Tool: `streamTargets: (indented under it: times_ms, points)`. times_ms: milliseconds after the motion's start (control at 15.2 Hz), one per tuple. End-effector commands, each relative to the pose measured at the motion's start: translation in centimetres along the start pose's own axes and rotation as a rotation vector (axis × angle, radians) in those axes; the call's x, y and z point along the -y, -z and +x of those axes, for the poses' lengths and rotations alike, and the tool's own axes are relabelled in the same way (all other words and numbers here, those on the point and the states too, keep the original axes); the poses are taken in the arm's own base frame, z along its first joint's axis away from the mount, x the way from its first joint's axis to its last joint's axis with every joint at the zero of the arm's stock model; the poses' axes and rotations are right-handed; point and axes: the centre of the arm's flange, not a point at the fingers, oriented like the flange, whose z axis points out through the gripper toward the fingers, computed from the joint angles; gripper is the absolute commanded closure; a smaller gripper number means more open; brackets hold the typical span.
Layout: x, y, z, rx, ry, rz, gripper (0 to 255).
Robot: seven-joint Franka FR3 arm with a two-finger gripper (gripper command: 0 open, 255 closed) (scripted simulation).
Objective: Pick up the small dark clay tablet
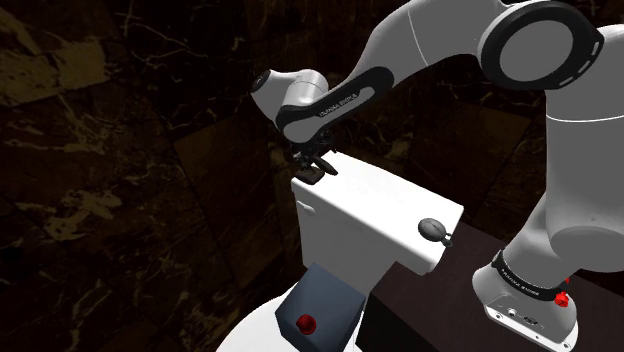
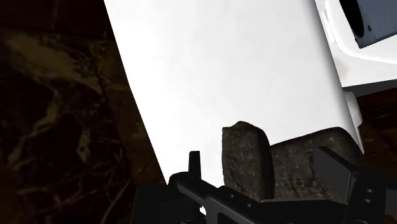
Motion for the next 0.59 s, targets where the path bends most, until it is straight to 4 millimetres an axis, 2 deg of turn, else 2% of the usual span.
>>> streamTargets:
  times_ms: [0, 132, 264, 330, 528]
  points:
    - [0.4, -1.0, 0.0, -0.001, 0.000, -0.001, 0]
    - [1.1, -2.1, 0.1, -0.001, 0.000, -0.001, 0]
    - [1.1, -2.1, 0.1, -0.001, 0.000, -0.001, 0]
    - [1.1, -2.2, 0.2, -0.001, 0.000, -0.001, 255]
    - [1.1, -2.2, 0.2, -0.001, 0.000, -0.001, 255]
